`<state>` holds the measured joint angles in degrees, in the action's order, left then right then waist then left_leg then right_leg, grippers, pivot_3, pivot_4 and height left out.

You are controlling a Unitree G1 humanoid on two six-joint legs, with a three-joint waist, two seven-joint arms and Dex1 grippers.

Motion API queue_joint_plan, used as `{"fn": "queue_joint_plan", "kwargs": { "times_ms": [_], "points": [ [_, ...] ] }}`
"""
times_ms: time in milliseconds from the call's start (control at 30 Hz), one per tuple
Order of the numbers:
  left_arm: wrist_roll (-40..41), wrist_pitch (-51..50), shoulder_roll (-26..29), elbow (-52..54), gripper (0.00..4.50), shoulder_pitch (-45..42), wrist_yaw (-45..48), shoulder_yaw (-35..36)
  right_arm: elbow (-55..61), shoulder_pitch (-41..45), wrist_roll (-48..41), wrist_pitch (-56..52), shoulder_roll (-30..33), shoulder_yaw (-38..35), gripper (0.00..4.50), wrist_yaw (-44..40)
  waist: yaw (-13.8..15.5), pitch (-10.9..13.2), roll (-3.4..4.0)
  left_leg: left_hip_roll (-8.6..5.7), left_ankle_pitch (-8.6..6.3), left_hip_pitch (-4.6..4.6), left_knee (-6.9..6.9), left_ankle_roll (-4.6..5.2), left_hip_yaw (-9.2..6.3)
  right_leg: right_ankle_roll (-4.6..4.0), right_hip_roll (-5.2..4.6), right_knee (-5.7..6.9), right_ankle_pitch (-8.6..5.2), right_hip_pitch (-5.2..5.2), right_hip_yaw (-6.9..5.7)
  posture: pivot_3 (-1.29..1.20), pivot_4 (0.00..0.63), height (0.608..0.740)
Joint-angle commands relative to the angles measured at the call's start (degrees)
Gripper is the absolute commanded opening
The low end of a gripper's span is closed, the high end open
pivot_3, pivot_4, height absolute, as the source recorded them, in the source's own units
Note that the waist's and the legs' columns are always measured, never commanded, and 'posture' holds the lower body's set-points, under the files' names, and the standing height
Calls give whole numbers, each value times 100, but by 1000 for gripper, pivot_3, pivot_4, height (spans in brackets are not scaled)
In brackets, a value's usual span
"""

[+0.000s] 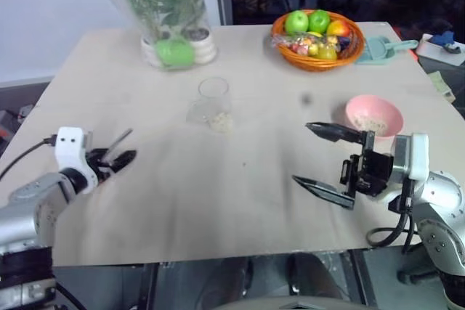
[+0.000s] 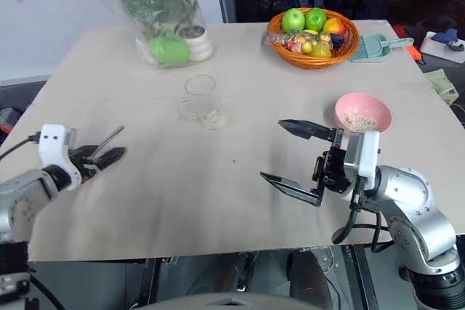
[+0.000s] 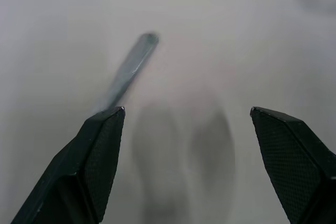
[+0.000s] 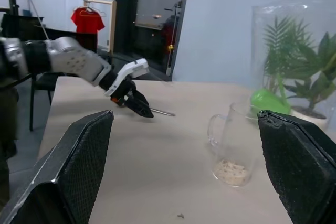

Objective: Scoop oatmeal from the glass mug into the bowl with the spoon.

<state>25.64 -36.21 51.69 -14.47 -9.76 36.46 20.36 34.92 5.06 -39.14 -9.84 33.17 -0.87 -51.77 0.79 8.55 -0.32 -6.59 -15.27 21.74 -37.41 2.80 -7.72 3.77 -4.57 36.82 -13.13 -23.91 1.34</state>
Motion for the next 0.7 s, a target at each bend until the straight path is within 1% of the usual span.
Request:
{"fn": "queue_joint_plan", "kwargs": {
  "times_ms": [33,200,233,267,400,433,500,600,700],
  "points": [
    [-420,299,455,-920,3988,-418,657,-336,195,14,-42,-68,-41,-9,4482,118,-3,0,0,0,0,0,0,0,0,0,0,0,0,0,0,0,150,740],
    [-1179,872,770,-2511,3988,-1280,1333,-1095,564,-285,-2,-192,-28,28,4482,324,17,0,0,-3,0,1,3,0,-2,0,-3,0,0,-1,-3,0,150,740],
    [-1292,975,803,-2789,3412,-1427,1495,-1229,662,-378,-27,-216,-23,-5,4500,391,1,-1,1,-4,1,1,3,-1,-7,-1,-2,2,0,-1,-10,0,150,740],
    [-1363,1048,818,-2992,3111,-1535,1610,-1305,743,-470,-45,-226,-12,-44,4500,429,-3,-3,4,-3,1,0,3,-1,-6,-1,-2,3,0,-1,-5,0,150,740],
    [-1584,1291,769,-3643,1303,-1979,1918,-1488,893,-725,76,-220,-5,-117,4500,587,-26,-4,4,-3,1,-5,2,0,0,0,-2,12,1,-1,2,0,150,740],
    [-1617,1323,755,-3739,759,-2043,1986,-1510,943,-715,30,-274,-17,-138,4500,682,-29,-4,4,-3,1,-6,2,0,0,0,-1,12,1,-1,2,0,150,740],
    [-1634,1370,734,-3829,59,-2082,2122,-1491,996,-716,-60,-341,-17,-183,4500,795,-28,-5,4,-3,1,-7,1,0,2,0,0,15,1,-1,4,0,150,740],
    [-1530,1308,697,-3705,59,-1998,2228,-1339,943,-709,-68,-387,58,-218,4500,786,-27,-5,4,-4,1,-7,0,1,3,0,-1,14,0,-1,4,0,150,740],
    [-1055,1019,676,-3148,59,-1671,2151,-738,870,-517,-66,-514,47,-185,4500,940,-58,-4,4,-5,1,-4,0,2,8,1,-2,11,1,-1,11,0,150,740]
  ]
}}
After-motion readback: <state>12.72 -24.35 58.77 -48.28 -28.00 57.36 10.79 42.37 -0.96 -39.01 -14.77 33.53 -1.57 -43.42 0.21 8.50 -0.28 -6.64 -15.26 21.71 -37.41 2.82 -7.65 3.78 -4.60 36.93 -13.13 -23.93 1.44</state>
